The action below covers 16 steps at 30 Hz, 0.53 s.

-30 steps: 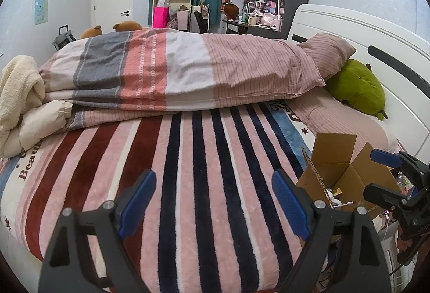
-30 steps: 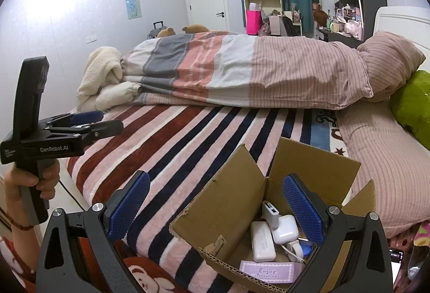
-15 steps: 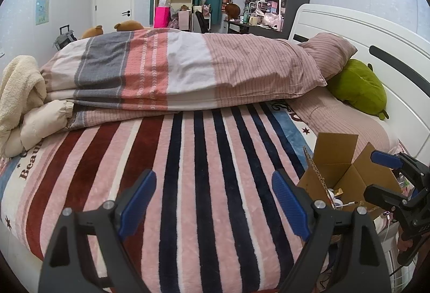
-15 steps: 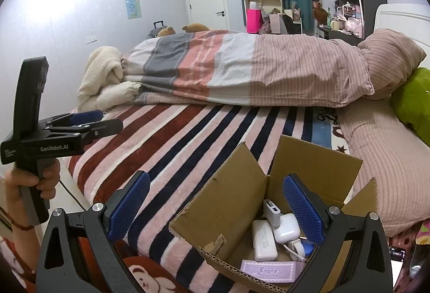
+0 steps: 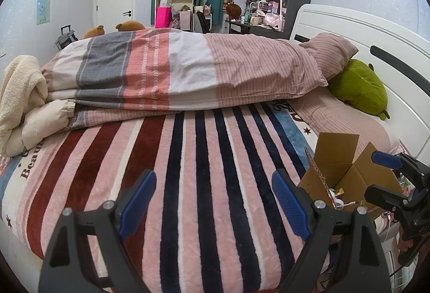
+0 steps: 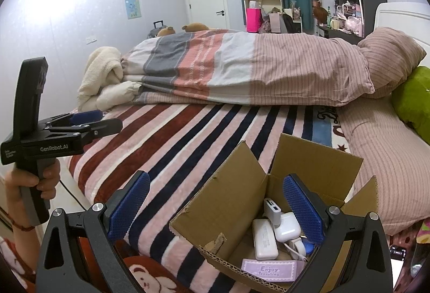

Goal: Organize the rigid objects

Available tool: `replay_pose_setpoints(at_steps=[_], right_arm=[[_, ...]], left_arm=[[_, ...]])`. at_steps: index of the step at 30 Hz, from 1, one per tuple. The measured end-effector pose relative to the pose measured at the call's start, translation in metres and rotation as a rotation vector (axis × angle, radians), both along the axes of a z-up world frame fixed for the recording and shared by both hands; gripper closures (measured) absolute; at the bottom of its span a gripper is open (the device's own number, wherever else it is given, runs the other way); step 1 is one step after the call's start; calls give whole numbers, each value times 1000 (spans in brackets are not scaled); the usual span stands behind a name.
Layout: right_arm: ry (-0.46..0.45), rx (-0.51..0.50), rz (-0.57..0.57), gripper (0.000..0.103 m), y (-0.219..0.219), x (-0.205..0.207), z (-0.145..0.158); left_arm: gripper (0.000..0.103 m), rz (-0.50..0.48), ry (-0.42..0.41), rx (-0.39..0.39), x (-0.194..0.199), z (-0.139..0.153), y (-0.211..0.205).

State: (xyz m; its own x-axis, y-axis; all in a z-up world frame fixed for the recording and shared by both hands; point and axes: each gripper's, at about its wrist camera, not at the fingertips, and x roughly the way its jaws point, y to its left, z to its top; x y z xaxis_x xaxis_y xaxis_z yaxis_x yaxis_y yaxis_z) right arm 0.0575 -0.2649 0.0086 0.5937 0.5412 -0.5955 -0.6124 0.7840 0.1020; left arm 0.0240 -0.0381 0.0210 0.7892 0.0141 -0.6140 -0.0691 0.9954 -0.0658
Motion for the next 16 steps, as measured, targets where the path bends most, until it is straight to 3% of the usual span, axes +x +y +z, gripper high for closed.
replay_pose_setpoints(at_steps=[16], right_arm=[[11,2,-8,3,5,-6,-4]], left_arm=[[17,2,2,-1,0,0,0]])
